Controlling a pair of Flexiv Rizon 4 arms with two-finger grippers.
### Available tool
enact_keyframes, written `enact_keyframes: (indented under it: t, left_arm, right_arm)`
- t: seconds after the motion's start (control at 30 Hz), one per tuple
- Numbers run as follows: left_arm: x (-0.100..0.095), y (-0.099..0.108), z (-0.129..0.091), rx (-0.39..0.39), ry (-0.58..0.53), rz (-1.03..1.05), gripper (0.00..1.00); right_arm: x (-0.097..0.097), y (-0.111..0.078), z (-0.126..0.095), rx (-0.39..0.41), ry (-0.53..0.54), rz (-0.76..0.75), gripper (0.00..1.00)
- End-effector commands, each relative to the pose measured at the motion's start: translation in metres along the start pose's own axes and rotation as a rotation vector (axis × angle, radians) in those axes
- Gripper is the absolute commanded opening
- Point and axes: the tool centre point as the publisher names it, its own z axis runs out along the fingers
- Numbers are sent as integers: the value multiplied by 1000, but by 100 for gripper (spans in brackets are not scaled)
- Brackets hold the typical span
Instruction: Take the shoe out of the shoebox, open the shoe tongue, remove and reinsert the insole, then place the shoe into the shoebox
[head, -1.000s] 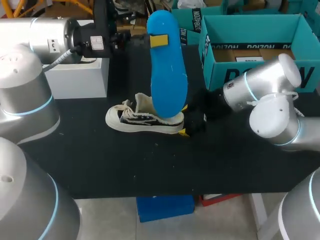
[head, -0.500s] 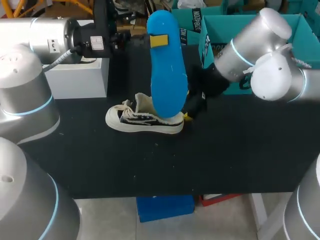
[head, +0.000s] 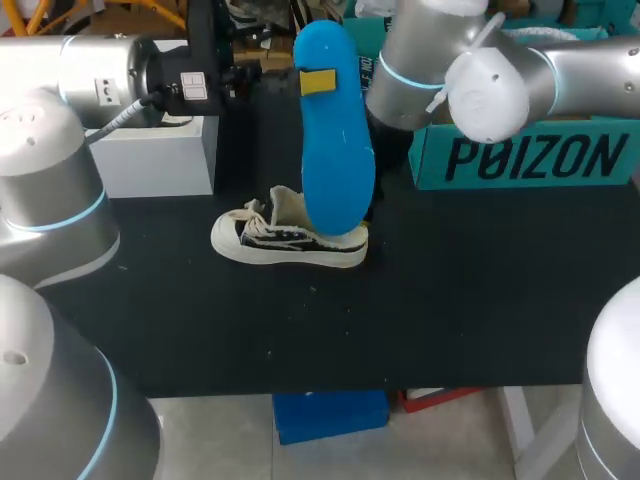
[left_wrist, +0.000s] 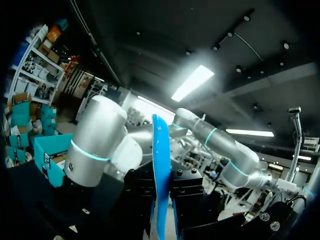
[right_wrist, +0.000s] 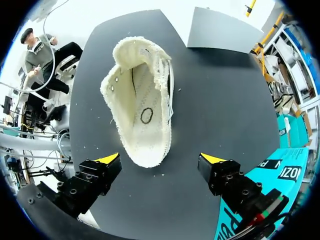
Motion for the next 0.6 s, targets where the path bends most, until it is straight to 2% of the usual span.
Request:
enact_keyframes:
  t: [0.03,0.27,0.6]
  left_arm:
    - [0,1,1,2,-4,1,0]
    - [0,1,1,2,-4,1,0]
    - [0,1,1,2,-4,1,0]
  right_arm:
    - [-4,9,1,426,4,-4,100]
    - [-1,15,1,433,-5,-12,100]
    - [6,17,3,393,-16,-1,100]
